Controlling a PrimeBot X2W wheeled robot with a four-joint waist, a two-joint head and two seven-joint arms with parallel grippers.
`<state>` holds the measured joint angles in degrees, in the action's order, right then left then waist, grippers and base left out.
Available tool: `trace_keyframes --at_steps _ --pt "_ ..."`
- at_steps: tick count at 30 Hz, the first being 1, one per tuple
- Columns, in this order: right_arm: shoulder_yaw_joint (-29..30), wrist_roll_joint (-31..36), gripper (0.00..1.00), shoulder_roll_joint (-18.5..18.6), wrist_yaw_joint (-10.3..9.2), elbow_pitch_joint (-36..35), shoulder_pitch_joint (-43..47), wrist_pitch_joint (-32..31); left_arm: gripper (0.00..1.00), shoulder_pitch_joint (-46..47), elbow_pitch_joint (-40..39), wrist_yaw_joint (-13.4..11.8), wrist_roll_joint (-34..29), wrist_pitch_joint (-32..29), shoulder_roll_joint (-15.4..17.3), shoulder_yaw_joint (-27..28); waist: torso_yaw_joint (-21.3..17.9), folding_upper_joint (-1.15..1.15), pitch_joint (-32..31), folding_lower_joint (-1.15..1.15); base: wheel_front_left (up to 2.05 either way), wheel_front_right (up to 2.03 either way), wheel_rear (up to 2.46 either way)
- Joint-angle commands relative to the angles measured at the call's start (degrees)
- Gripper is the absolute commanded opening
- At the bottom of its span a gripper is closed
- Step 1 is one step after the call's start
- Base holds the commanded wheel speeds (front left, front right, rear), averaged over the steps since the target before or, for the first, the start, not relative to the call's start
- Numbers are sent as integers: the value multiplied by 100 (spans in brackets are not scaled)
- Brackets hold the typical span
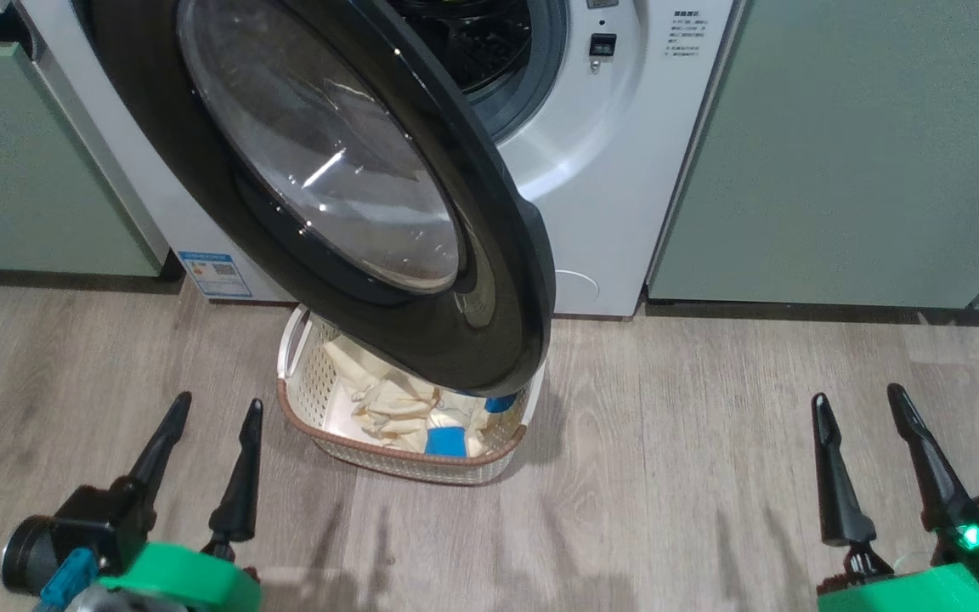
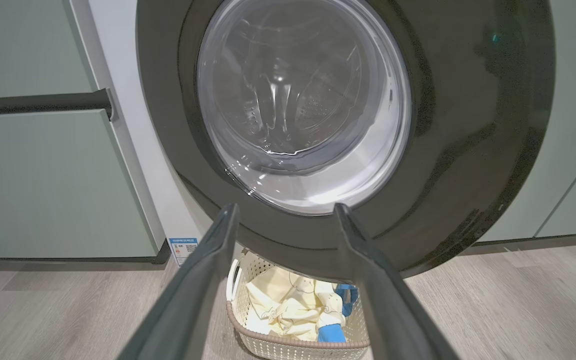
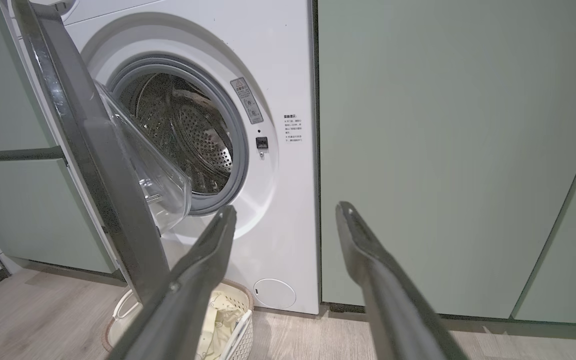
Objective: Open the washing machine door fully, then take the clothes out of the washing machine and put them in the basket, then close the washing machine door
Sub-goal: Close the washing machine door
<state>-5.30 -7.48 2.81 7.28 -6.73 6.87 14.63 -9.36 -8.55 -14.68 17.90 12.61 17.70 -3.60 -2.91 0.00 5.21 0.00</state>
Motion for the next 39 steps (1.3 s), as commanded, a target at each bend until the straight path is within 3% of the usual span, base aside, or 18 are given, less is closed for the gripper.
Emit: trace_keyframes --at_steps 1,7,8,9,10,29,39 --pt "-107 26 100 15 21 -164 -58 37 100 183 -198 -39 -22 16 75 243 2 0 4 0 0 0 0" --pt "-87 1 100 12 21 -162 -39 37 100 183 -227 -90 -36 26 69 237 7 0 1 0 0 0 0" --pt "-71 -9 86 12 21 -165 -36 37 100 179 -232 -100 -36 28 67 240 4 0 1 0 0 0 0" --pt "-30 -19 22 11 21 -157 -24 37 100 175 -242 -108 -32 32 63 243 0 0 3 0 0 0 0" --pt "-13 -31 0 10 21 -143 -9 37 100 175 -252 -116 -33 35 61 242 0 0 6 0 0 0 0" --pt "-6 -258 0 8 21 108 -193 37 100 303 -338 -185 -79 85 36 158 152 0 60 0 0 0 0" --pt "-124 -321 0 7 21 830 -1015 37 100 650 -213 -79 -100 142 -90 -89 837 0 190 0 0 0 0"
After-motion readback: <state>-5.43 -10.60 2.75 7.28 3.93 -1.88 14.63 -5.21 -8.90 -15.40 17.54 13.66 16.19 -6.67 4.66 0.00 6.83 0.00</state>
